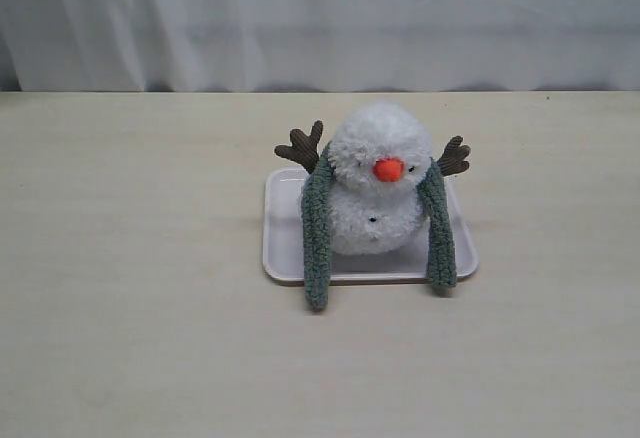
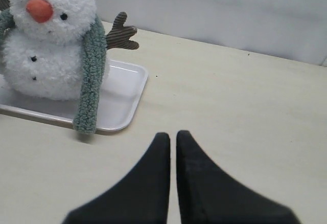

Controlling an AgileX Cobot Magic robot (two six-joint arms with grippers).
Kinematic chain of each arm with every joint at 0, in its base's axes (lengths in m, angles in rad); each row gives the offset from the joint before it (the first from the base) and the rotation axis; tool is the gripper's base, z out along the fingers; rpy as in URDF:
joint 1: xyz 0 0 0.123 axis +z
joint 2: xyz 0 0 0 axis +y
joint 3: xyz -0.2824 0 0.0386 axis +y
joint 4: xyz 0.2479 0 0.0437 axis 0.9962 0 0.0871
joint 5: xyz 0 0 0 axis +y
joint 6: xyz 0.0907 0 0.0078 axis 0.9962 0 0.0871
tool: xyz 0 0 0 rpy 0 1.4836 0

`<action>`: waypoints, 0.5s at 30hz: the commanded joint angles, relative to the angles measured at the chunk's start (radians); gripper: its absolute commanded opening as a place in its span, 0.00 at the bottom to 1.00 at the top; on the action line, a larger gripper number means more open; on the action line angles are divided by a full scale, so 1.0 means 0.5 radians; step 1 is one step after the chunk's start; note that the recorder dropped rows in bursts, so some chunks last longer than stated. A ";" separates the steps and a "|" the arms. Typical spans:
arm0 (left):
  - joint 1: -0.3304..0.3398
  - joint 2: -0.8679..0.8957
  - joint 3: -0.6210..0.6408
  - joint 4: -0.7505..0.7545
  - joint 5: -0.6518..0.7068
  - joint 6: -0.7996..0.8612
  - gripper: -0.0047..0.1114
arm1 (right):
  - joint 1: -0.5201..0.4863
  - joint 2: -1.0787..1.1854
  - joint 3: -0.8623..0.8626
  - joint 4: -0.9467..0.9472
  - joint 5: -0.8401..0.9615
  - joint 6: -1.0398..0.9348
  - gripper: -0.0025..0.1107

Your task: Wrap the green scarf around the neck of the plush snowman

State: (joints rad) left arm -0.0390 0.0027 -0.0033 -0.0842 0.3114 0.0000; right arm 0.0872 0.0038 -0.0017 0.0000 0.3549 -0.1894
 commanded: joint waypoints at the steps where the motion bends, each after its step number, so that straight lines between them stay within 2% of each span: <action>1: -0.015 -0.005 0.007 0.007 -0.013 0.000 0.04 | -0.009 -0.008 0.003 -0.019 -0.039 0.011 0.06; 7: -0.015 -0.005 0.007 0.007 -0.013 0.000 0.04 | -0.029 -0.008 0.003 -0.076 -0.034 0.039 0.06; 13: -0.015 -0.005 0.007 0.007 -0.013 0.000 0.04 | -0.152 -0.008 0.003 -0.145 -0.034 0.423 0.06; 15: -0.015 -0.005 0.007 0.007 -0.013 0.000 0.04 | -0.152 -0.008 0.003 -0.149 -0.034 0.433 0.06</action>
State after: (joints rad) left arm -0.0390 0.0027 -0.0033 -0.0824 0.3114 0.0000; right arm 0.0205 0.0038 -0.0017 -0.0580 0.3549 -0.0152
